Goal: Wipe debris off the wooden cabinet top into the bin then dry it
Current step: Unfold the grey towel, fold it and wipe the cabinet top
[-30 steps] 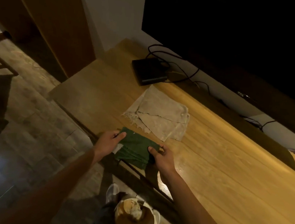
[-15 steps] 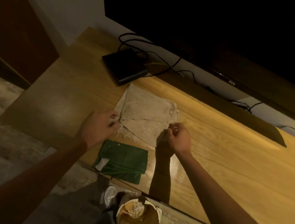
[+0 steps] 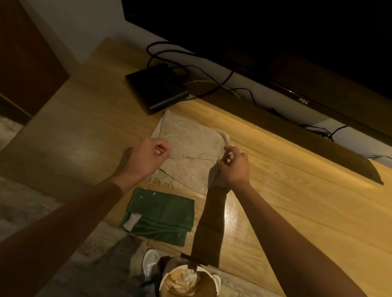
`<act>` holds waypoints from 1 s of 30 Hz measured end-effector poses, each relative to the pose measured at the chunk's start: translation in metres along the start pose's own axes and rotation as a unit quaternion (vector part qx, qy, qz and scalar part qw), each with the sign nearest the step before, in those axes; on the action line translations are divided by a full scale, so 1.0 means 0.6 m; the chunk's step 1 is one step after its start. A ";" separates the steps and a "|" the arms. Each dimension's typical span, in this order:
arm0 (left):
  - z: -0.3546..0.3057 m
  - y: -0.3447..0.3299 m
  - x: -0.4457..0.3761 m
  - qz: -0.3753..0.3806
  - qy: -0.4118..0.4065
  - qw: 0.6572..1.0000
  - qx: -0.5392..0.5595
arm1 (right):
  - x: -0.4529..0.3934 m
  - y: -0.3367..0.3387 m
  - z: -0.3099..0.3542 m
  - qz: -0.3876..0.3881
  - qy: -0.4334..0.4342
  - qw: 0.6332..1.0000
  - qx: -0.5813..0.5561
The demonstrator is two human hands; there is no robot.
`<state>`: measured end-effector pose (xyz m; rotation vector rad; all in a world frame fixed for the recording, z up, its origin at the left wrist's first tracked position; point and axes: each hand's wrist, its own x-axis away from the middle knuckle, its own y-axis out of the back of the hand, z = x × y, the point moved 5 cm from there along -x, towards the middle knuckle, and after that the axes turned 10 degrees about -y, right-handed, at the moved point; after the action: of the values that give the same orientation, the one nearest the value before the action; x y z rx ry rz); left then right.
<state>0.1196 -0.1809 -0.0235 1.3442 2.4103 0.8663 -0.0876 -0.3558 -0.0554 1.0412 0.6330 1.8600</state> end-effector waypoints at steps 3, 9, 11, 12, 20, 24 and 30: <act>0.016 -0.010 0.000 0.028 -0.019 0.999 -0.032 | 0.001 0.006 0.004 -0.017 0.018 0.999 0.022; 0.029 -0.022 0.010 0.040 -0.046 0.998 -0.021 | 0.029 0.029 0.007 -0.040 0.060 0.997 0.016; 0.033 -0.022 0.015 0.032 -0.038 0.999 0.021 | 0.037 0.037 0.003 -0.041 0.061 0.997 0.004; 0.033 -0.021 0.019 0.027 -0.040 0.998 0.039 | 0.040 0.041 0.001 -0.042 0.061 0.997 -0.001; 0.022 -0.015 0.046 0.010 -0.028 0.999 0.038 | 0.092 0.094 0.004 -0.074 0.113 0.990 -0.041; -0.015 -0.018 0.061 0.007 -0.068 0.997 0.037 | 0.133 0.151 0.019 -0.109 0.150 0.979 -0.085; -0.113 -0.037 0.065 0.097 -0.120 0.985 -0.081 | 0.204 0.251 0.079 -0.117 0.228 0.956 -0.142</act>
<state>0.0505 -0.1826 0.0191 1.5416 2.0093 0.8700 -0.1462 -0.3198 0.1321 0.3319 0.6923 1.9158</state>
